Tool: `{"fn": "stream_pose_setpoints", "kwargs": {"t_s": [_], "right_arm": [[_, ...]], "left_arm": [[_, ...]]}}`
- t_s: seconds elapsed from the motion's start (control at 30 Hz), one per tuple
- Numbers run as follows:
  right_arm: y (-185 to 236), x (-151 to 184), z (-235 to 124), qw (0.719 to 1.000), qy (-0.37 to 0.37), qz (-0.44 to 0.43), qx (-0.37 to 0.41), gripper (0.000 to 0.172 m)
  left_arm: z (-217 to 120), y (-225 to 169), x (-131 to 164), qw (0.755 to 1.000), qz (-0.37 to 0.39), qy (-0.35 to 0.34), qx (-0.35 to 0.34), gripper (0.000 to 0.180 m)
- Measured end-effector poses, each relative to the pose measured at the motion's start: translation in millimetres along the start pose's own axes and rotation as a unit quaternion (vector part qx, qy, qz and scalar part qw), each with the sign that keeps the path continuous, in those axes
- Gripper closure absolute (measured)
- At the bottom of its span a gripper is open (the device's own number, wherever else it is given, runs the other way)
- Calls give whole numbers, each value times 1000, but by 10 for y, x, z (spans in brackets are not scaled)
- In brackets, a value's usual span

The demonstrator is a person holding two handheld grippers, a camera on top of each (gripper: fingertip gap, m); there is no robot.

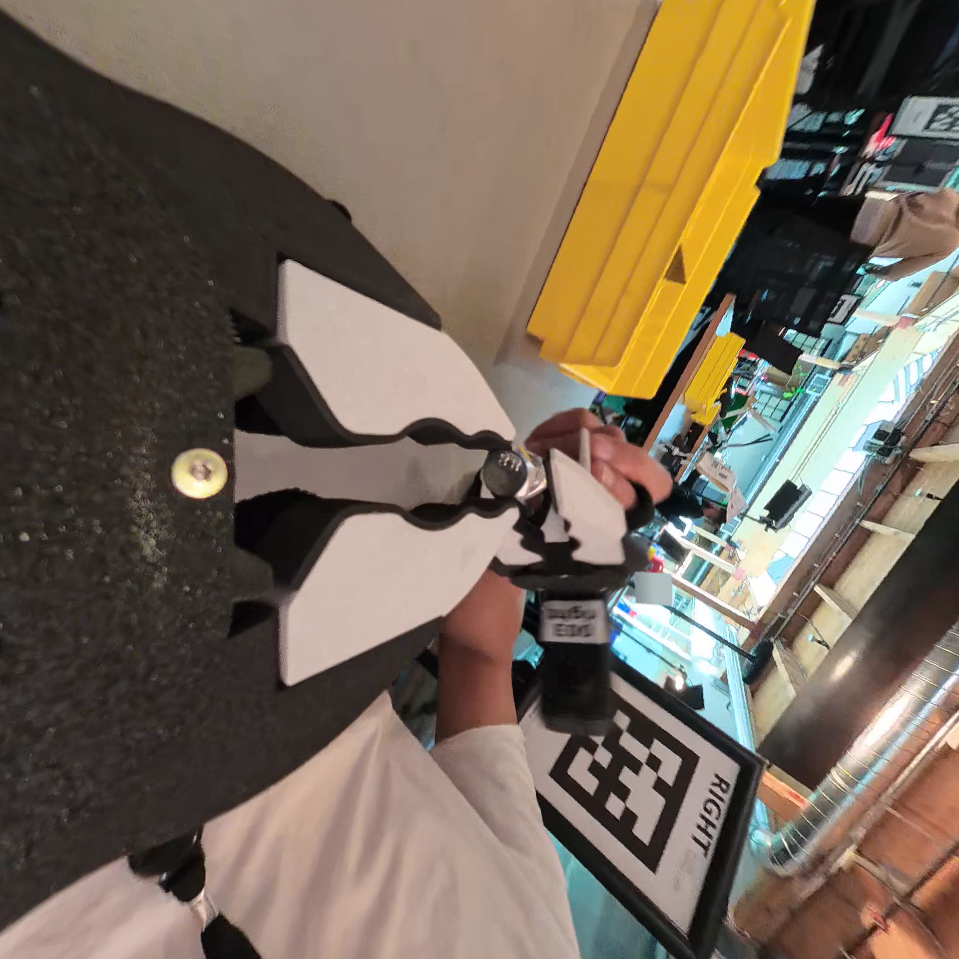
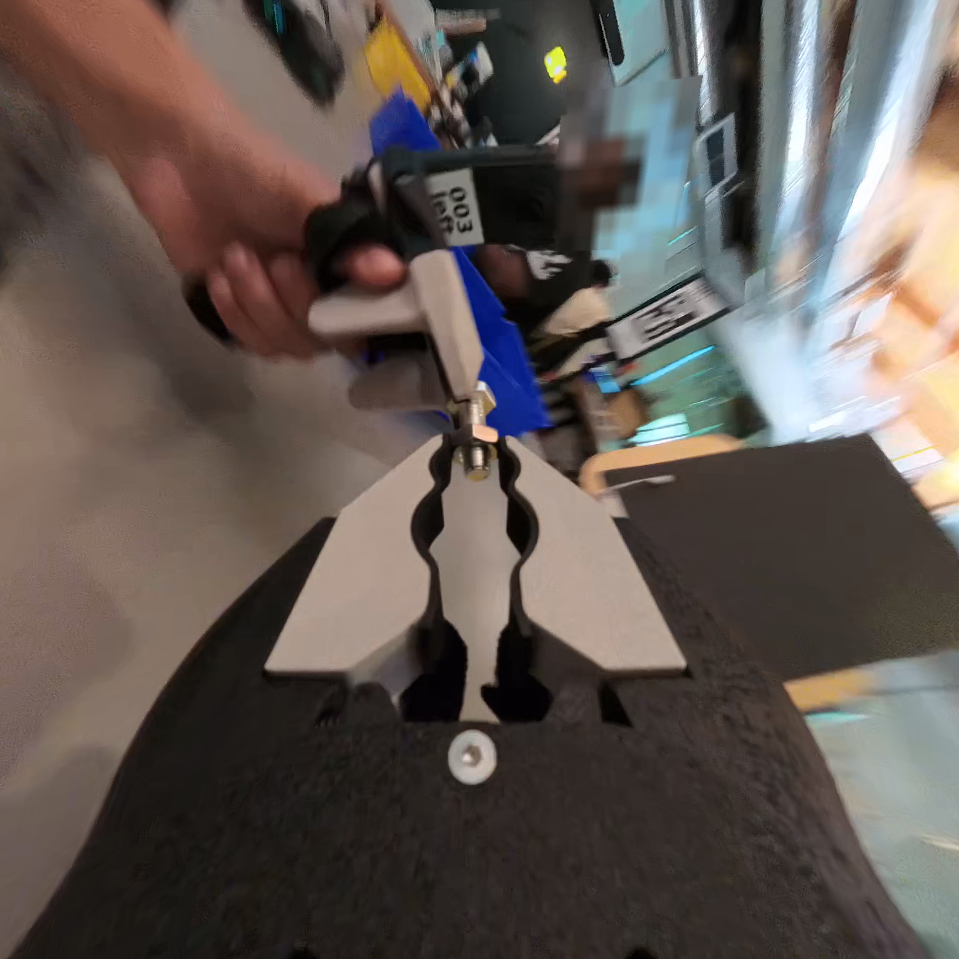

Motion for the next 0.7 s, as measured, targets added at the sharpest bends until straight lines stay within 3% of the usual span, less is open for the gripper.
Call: {"fn": "stream_pose_setpoints", "kwargs": {"t_s": [0.1,0.2,0.3,0.37,0.43,0.47,0.53,0.6,0.7], "right_arm": [[34,38,-43,967,24,-239,79,155],[44,48,-57,959,9,-263,102,154],[-59,47,-52,982,3,-154,111,138],[-87,59,-26,997,0,-7,80,121],[-36,93,35,982,1,188,13,111],[-8,91,61,958,-6,287,-24,112],[37,66,102,876,-25,470,-103,114],[104,34,132,766,-36,613,-187,115],[189,-8,148,584,-46,754,-297,115]], "left_arm": [[32,18,69,999,-35,12,8,163],[44,29,90,999,-46,15,12,163],[-3,7,29,1000,-28,6,12,163],[-72,-12,-56,1000,-7,-10,9,163],[-152,-8,-123,1000,27,-17,-4,163],[-187,3,-134,999,47,-10,-14,163],[-246,24,-135,996,85,6,-32,163],[-286,38,-144,993,111,12,-43,163],[-290,34,-138,989,142,18,-47,163]]}}
Point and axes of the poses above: each gripper's, where its closed fingertips meet, z out along the fingers, x out of its underside, y = z × x across the jaws, the point moved 1 cm from there along -z, back along the fingers, and after that the axes turned 5 degrees about x, right-handed, at the moved point
